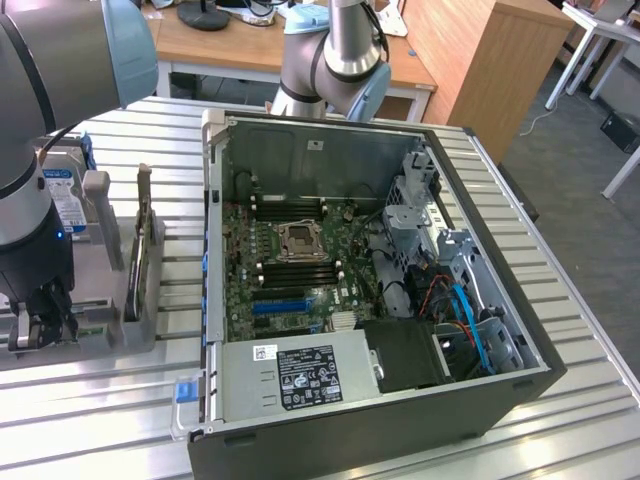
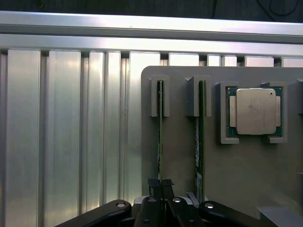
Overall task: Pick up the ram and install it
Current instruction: 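Pick up the ram and move it above insertion slot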
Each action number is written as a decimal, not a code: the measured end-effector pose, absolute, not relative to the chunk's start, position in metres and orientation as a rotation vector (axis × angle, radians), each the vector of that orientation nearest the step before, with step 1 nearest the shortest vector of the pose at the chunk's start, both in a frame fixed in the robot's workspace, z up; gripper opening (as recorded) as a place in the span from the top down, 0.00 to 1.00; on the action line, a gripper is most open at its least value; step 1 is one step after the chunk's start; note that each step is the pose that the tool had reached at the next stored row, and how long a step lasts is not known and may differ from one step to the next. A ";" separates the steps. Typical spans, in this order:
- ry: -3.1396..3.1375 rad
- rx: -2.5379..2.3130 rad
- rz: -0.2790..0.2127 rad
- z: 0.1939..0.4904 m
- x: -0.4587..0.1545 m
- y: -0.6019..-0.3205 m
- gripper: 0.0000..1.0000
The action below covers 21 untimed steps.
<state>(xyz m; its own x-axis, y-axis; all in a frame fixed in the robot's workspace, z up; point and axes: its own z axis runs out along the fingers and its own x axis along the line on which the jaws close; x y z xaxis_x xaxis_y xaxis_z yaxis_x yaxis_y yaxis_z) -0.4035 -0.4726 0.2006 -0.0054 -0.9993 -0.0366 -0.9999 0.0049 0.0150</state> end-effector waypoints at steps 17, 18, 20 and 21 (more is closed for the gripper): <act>2.216 -2.204 0.057 0.219 -0.403 -0.473 0.88; 2.216 -2.204 0.057 0.221 -0.403 -0.473 0.88; 2.216 -2.204 0.057 0.226 -0.403 -0.473 0.88; 2.216 -2.204 0.057 0.228 -0.403 -0.473 0.88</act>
